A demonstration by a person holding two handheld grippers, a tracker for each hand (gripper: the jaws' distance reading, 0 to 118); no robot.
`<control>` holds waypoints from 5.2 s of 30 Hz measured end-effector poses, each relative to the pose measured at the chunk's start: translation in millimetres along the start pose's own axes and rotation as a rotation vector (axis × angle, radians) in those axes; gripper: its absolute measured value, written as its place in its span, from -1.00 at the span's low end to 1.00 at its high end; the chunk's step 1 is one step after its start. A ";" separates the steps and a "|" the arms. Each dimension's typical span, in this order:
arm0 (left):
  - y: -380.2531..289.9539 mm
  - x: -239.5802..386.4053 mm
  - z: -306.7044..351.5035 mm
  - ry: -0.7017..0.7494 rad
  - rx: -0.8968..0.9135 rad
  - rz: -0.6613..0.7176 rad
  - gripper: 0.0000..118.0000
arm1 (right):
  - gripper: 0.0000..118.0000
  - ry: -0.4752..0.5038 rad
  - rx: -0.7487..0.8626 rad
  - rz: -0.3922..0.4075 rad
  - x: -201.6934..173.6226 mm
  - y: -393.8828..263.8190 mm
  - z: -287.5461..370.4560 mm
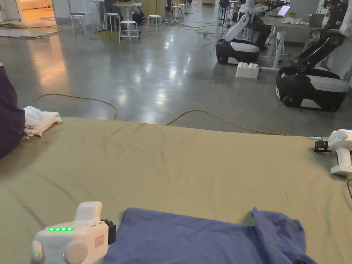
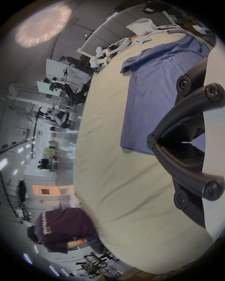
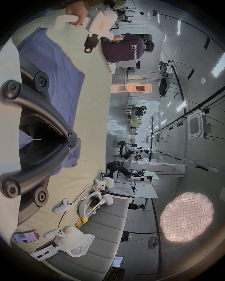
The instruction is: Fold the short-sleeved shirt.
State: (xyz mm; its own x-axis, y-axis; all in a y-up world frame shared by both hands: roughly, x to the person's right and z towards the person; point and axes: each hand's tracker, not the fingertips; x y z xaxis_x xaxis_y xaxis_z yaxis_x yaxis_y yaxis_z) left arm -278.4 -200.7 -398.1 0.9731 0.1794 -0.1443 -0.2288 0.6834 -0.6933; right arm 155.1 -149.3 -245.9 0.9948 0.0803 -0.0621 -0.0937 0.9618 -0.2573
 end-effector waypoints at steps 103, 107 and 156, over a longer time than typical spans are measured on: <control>323.6 47.3 319.6 0.051 0.551 -0.173 -0.89 | -0.90 -0.055 0.193 0.030 129.2 435.1 -49.0; 327.6 47.2 299.1 0.073 0.544 -0.174 -0.89 | -0.90 -0.070 0.195 0.041 127.0 433.9 -66.8; -182.3 -64.2 224.0 -0.020 -0.101 -0.037 -0.89 | -0.90 0.037 -0.619 0.037 121.1 -53.4 124.2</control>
State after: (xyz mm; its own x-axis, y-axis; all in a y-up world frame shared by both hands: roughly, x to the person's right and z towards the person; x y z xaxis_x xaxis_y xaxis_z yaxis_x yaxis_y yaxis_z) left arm -305.0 -178.3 -104.3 0.9800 0.1700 -0.1036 -0.1877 0.6152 -0.7657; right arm 285.5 -158.4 -120.0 0.9895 0.0908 -0.1124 -0.1445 0.6274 -0.7652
